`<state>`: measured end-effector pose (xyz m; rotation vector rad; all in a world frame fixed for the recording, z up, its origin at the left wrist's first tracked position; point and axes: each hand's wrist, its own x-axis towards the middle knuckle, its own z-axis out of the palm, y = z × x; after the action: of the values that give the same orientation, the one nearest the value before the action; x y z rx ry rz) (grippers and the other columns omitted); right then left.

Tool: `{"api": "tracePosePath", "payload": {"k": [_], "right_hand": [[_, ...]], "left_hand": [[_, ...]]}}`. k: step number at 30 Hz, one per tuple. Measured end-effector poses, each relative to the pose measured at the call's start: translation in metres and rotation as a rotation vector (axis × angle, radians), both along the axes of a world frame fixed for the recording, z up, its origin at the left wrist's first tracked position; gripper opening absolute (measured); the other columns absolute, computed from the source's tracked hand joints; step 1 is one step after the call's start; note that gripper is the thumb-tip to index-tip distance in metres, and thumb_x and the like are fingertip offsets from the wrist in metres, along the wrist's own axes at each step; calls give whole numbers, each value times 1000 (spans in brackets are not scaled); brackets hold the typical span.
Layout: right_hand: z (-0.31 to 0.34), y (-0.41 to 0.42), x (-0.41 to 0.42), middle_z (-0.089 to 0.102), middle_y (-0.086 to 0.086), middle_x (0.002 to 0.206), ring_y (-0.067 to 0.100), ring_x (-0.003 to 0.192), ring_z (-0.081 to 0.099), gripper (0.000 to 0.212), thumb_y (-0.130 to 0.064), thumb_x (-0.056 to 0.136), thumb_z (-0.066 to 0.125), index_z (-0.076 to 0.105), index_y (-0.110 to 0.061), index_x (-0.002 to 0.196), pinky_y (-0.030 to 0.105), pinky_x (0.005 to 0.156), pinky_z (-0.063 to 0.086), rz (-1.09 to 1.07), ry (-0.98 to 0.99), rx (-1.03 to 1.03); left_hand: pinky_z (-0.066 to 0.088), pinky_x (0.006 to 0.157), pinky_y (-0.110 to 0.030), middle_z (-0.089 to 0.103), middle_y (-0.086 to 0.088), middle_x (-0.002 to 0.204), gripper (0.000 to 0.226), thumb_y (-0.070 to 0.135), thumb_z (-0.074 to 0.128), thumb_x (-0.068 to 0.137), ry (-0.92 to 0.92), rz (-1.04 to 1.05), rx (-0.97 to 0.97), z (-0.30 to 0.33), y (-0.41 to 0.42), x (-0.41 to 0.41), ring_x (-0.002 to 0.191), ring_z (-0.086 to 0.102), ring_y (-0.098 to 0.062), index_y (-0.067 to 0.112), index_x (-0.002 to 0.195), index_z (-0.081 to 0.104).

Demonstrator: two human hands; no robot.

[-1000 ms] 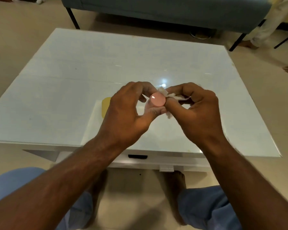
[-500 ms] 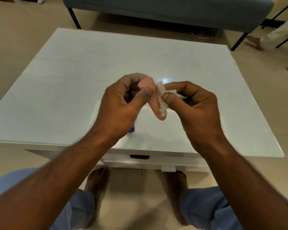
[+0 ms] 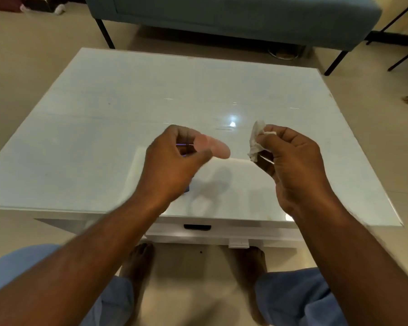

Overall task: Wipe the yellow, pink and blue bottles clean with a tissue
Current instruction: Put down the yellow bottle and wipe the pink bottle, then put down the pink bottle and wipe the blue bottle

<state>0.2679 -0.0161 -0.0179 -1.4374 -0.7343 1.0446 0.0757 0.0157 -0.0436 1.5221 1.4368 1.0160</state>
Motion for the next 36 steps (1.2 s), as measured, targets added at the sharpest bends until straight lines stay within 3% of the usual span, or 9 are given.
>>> {"api": "tracePosePath", "payload": {"k": [3, 5, 9, 14, 24, 27, 29, 32, 36], "right_hand": [[1, 0, 0, 74, 5, 86, 17, 77, 70, 15, -1, 94, 65, 76, -11, 95, 29, 79, 62, -24, 37, 7], [1, -1, 0, 75, 6, 88, 17, 79, 72, 15, -2, 94, 65, 77, -11, 96, 29, 80, 62, -10, 32, 6], [-2, -2, -2, 79, 1, 89, 17, 83, 76, 18, -6, 96, 66, 78, -18, 92, 27, 76, 63, 20, 10, -7], [-6, -2, -4, 80, -3, 90, 16, 86, 77, 16, -9, 98, 67, 78, -20, 96, 27, 74, 62, 58, -7, -28], [-8, -1, -5, 81, -2, 94, 22, 93, 77, 17, -8, 98, 65, 78, -19, 102, 32, 80, 61, 74, -44, -38], [-6, 0, -2, 80, 2, 100, 26, 97, 76, 16, -6, 97, 66, 78, -14, 106, 38, 85, 62, 43, -24, -39], [-6, 1, -3, 80, 2, 102, 26, 98, 76, 17, -6, 97, 67, 77, -14, 107, 40, 87, 63, 32, -24, -44], [-5, 2, -4, 80, 2, 103, 25, 98, 76, 17, -6, 97, 66, 78, -16, 106, 38, 87, 63, 42, -24, -37], [-6, 3, -8, 81, 0, 97, 23, 94, 77, 16, -7, 97, 66, 78, -16, 103, 37, 85, 63, 57, -30, -29]], "left_hand": [[54, 66, -10, 62, 17, 90, 28, 34, 81, 80, 230, -53, 129, -8, -7, 7, 83, 64, 0, 26, 94, 58], [57, 68, -21, 61, 14, 84, 33, 43, 81, 78, 348, -109, 119, -15, -10, 12, 77, 62, -3, 27, 89, 55], [49, 65, -24, 56, 12, 82, 44, 57, 77, 76, 594, -175, 77, -26, -11, 19, 72, 57, -8, 27, 92, 50], [51, 76, -26, 60, 4, 106, 45, 54, 69, 85, 688, -221, 92, -32, -11, 25, 90, 61, -14, 23, 113, 52], [54, 92, -34, 67, 3, 118, 51, 58, 63, 88, 856, -234, 117, -23, -4, 27, 106, 62, -16, 23, 124, 57], [50, 87, -31, 62, 3, 118, 63, 67, 60, 85, 997, -116, 130, -14, -1, 7, 103, 59, -15, 23, 130, 51], [47, 76, -28, 58, 3, 100, 64, 72, 53, 86, 1100, -71, 63, -10, 0, -9, 88, 56, -12, 22, 125, 51], [51, 74, -29, 54, 4, 92, 62, 73, 46, 88, 1165, -99, -72, -7, -2, -20, 80, 55, -11, 21, 120, 54], [50, 71, -29, 53, 3, 90, 62, 73, 45, 89, 1203, -135, -106, -8, -3, -17, 77, 54, -12, 19, 117, 56]]}}
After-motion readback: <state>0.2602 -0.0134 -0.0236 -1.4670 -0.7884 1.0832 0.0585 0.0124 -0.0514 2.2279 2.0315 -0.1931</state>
